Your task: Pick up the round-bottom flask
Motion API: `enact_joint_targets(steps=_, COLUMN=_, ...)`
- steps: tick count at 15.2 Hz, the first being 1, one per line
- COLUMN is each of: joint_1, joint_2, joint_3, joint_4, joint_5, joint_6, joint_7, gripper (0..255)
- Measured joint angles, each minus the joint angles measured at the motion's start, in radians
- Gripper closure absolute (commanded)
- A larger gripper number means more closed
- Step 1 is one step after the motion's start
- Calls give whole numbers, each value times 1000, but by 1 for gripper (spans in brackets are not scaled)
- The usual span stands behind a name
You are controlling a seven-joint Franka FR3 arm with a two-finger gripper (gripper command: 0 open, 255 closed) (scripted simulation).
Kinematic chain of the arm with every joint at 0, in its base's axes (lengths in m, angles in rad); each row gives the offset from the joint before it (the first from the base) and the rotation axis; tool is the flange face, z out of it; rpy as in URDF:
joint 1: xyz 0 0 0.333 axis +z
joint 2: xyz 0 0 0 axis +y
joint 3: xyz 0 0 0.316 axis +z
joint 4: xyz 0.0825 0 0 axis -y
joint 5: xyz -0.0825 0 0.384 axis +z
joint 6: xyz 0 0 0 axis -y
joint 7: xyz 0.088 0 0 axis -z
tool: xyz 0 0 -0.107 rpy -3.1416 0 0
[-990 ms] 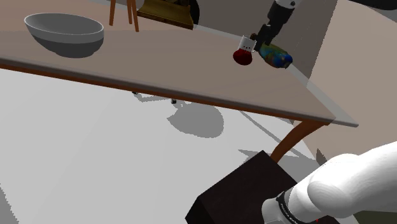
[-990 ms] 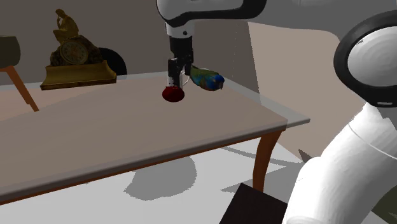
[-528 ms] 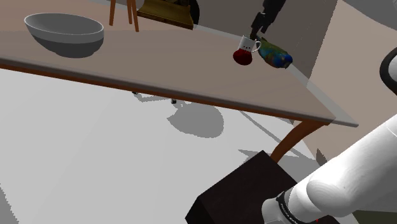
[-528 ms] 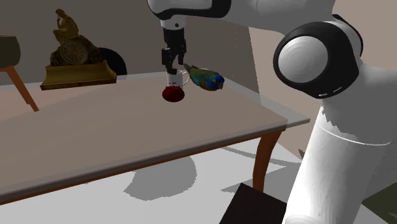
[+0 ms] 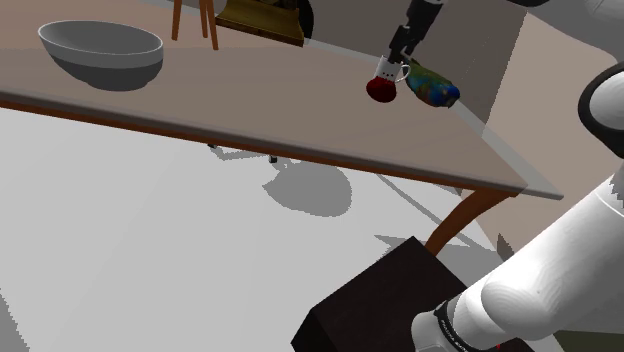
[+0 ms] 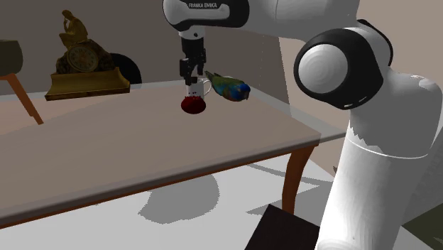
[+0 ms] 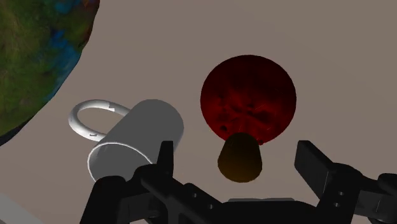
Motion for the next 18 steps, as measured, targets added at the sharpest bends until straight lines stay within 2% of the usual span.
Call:
enact_joint_targets(steps=2, joint_1=0, joint_2=-11, joint_3=0, joint_4=-40, joint_5=-2, joint_6=29, joint_7=3, gripper=0)
enact_joint_targets(steps=3, joint_1=0, joint_2=-14, joint_3=0, joint_4=-49, joint_5=-2, joint_6=35, joint_7=4, gripper=255)
enact_joint_targets(steps=13, joint_1=0, joint_2=-17, joint_3=0, joint_4=-55, joint_5=-2, joint_6=40, joint_7=5, gripper=255)
enact_joint_targets(steps=18, joint_1=-2, joint_2=12, joint_3=-2, joint_4=36, joint_5=3, joint_6=-23, joint_7=-7, gripper=255)
